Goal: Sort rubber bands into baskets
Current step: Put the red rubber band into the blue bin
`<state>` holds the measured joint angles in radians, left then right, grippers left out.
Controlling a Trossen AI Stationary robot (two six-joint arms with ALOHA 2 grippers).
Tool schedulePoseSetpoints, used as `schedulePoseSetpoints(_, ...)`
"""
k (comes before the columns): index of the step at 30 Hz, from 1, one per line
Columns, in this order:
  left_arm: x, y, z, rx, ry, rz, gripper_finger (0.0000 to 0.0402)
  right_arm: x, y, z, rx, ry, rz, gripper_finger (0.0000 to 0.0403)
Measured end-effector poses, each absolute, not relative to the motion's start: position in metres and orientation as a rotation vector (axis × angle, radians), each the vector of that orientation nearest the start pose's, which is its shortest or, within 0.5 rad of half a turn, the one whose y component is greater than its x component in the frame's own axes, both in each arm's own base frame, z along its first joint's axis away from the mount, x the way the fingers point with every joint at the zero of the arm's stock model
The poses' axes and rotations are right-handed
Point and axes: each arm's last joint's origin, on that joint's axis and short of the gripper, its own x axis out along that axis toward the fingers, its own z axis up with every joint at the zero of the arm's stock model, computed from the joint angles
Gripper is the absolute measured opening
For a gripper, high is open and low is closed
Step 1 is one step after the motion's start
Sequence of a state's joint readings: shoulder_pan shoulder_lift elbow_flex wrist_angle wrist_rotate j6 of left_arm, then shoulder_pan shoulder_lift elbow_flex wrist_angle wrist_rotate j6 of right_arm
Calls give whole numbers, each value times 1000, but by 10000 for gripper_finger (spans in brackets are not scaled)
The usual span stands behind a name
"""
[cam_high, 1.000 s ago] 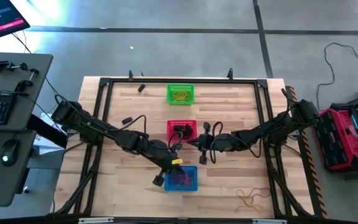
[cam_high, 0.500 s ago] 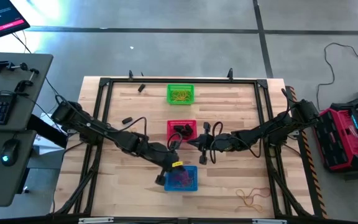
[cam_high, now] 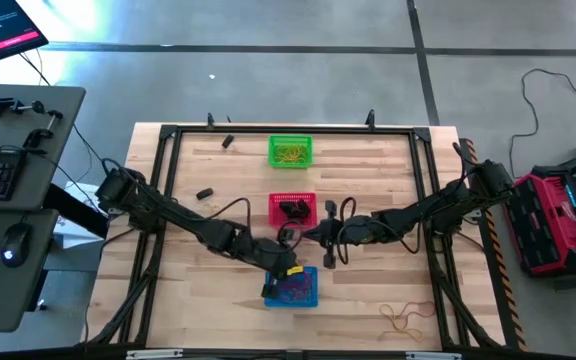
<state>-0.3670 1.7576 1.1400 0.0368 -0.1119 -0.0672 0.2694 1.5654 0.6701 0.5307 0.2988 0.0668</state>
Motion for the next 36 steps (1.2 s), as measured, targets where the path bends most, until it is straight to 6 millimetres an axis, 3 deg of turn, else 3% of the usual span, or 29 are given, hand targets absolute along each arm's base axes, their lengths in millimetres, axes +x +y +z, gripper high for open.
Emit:
schedulePoseSetpoints(12,357,-135,212,11,638,-207,0,291,90,173,-72,426,-1,0)
schedulePoseSetpoints(19,350,-153,213,18,628,-295,0,286,99,171,-100,439,-21,0)
schedulePoseSetpoints(28,346,-165,227,-43,543,-303,0,286,99,171,-83,433,-25,0)
schedulePoseSetpoints(36,346,-163,217,-28,607,-247,0,286,99,171,-76,437,-27,0)
